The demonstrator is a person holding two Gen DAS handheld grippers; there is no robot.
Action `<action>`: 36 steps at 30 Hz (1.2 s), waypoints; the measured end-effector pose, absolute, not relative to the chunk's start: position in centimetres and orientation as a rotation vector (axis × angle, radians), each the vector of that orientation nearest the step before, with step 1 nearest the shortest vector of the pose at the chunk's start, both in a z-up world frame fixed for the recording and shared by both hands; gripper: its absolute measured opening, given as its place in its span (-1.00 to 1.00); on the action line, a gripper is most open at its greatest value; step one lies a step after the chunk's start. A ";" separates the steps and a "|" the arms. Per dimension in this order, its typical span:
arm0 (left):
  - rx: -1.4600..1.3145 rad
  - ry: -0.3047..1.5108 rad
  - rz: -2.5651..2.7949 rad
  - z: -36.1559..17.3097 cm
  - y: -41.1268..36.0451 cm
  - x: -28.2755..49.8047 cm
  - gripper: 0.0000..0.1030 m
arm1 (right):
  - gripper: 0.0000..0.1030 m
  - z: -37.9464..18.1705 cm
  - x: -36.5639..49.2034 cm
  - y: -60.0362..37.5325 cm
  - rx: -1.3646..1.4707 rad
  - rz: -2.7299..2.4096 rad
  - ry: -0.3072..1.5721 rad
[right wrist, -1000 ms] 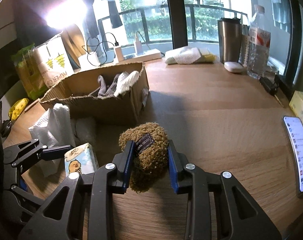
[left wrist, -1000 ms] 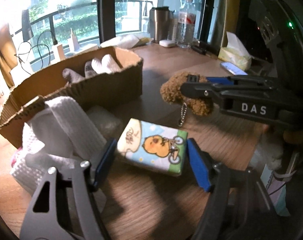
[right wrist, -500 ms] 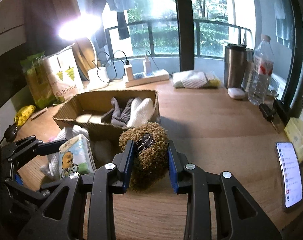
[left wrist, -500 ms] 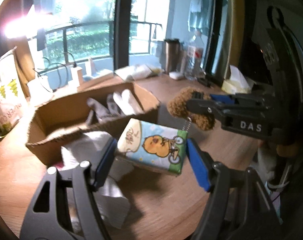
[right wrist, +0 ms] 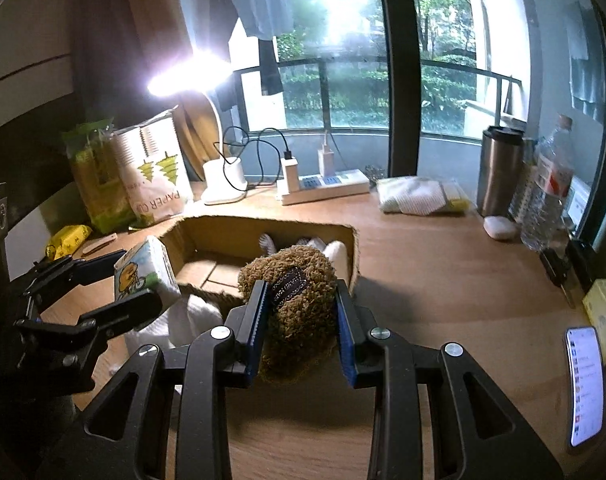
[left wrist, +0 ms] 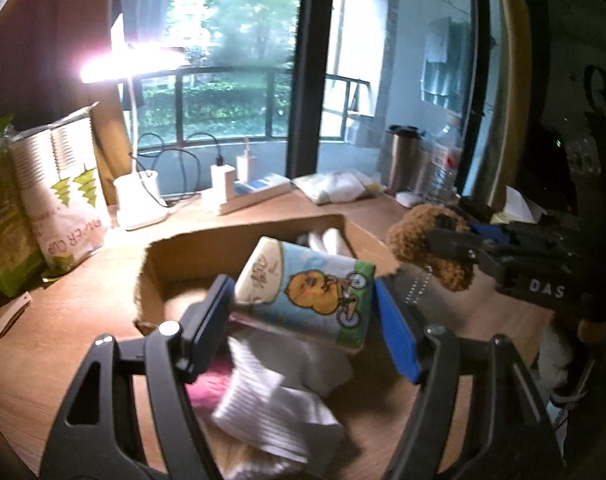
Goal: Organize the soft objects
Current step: 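Carry the keychain and tissue pack with both tools over the box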
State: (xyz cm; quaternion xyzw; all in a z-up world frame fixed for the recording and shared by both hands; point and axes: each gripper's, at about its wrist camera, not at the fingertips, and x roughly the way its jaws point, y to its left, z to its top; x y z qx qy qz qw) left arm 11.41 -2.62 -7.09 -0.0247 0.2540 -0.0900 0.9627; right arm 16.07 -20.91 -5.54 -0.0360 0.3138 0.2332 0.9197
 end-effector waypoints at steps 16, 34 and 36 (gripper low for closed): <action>-0.134 0.526 -0.100 -7.8 3.1 15.9 0.39 | -0.36 -4.8 19.3 -15.8 -0.082 0.552 0.613; -0.171 0.673 -0.080 -12.4 4.2 20.2 0.40 | -0.34 -10.5 23.9 -12.9 -0.062 0.614 0.756; -0.176 0.681 -0.079 -12.5 4.3 20.2 0.41 | -0.31 -10.9 24.0 -12.7 -0.061 0.615 0.768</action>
